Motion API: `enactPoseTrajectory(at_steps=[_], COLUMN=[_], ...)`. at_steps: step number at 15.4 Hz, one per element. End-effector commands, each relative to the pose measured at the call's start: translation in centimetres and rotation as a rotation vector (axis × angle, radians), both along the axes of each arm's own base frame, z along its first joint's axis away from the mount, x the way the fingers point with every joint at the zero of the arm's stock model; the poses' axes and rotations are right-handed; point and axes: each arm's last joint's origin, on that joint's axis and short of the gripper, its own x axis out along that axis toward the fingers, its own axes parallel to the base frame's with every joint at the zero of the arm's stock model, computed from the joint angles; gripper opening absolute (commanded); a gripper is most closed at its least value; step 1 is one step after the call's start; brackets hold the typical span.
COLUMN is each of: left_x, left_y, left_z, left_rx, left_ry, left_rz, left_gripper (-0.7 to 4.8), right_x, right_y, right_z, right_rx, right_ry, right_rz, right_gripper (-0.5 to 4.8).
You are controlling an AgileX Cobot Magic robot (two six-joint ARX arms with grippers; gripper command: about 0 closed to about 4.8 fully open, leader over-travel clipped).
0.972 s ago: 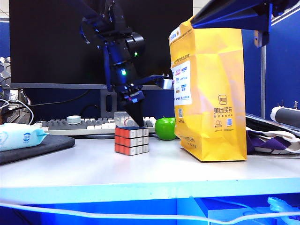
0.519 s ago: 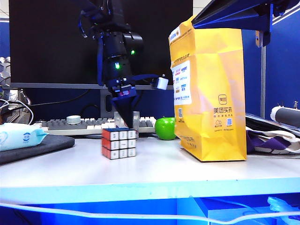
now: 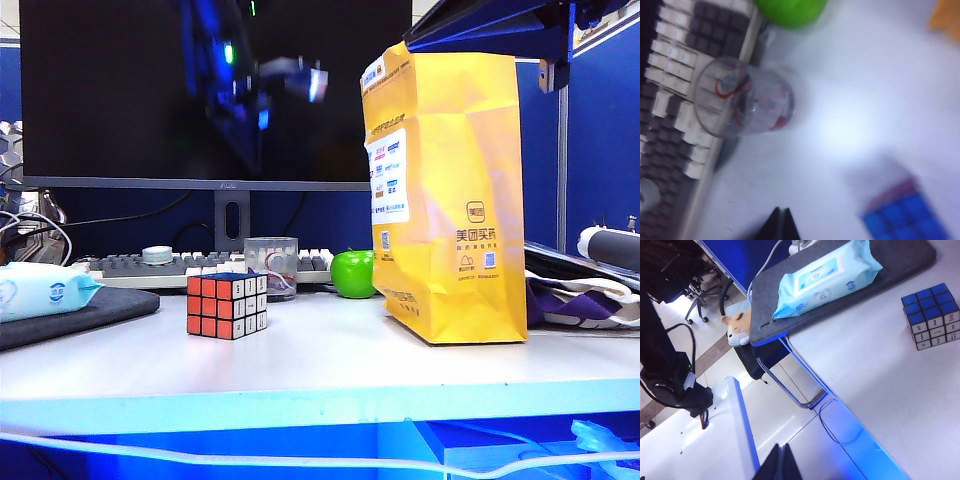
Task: Pick up the Rubik's Cube and throw it into the yellow paper bag.
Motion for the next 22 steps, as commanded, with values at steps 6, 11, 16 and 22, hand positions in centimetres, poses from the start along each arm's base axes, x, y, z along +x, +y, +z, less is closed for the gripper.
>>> enactPoseTrajectory(at_steps=[6, 11, 16, 22], left_x=[-4.4, -3.9, -1.8, -1.1], left_y=[1.4, 1.7, 0.9, 1.0], left_z=[2.7, 2.0, -2.8, -4.6], left_rx=[-0.343, -0.401, -0.304, -0.191], left_ry=[0.391, 0.440, 0.554, 0.522], left_rz=[0.326, 0.512, 0.579, 0.619], left_gripper=[4.79, 4.79, 4.79, 4.79], right_x=[0.0, -0.1, 0.0, -0.1], right_y=[0.1, 0.1, 0.1, 0.1], right_z=[0.5, 0.5, 0.6, 0.5], right_rx=[0.031, 0.043, 0.047, 0.035], right_ry=[-0.022, -0.021, -0.032, -0.019], right_rz=[0.035, 0.055, 0.054, 0.045], right_gripper=[-0.01, -0.01, -0.01, -0.01])
